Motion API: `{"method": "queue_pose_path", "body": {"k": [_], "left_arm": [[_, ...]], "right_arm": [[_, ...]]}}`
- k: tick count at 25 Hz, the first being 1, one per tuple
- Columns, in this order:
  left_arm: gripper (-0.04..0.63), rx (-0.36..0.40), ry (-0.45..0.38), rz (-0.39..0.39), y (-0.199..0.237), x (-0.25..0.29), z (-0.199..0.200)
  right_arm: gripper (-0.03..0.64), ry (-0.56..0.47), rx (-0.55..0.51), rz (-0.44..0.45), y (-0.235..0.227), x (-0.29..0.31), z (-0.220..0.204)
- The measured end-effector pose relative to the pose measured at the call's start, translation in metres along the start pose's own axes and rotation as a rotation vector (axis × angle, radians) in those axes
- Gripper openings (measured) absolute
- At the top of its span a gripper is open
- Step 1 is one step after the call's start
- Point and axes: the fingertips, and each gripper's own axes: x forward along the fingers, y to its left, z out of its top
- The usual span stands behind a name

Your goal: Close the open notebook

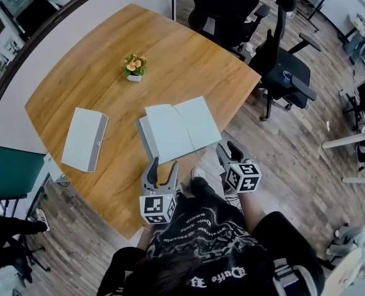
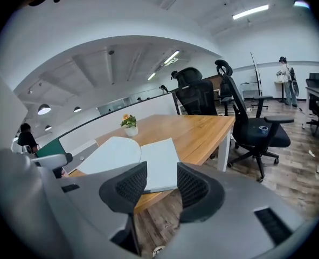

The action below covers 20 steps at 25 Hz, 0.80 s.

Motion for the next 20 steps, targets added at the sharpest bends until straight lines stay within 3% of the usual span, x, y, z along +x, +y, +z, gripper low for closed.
{"method": "queue_pose_path", "body": {"k": [10, 20], "left_arm": [[0.281, 0.008, -0.009, 0.081, 0.003, 0.005, 0.006], [0.261, 0.004, -0.012, 0.156, 0.012, 0.007, 0.009]], "right_arm": [[0.161, 0.127, 0.125, 0.007, -0.040, 0.044, -0.021], [0.158, 0.243, 0.377, 0.097, -0.052, 0.070, -0.044]]}}
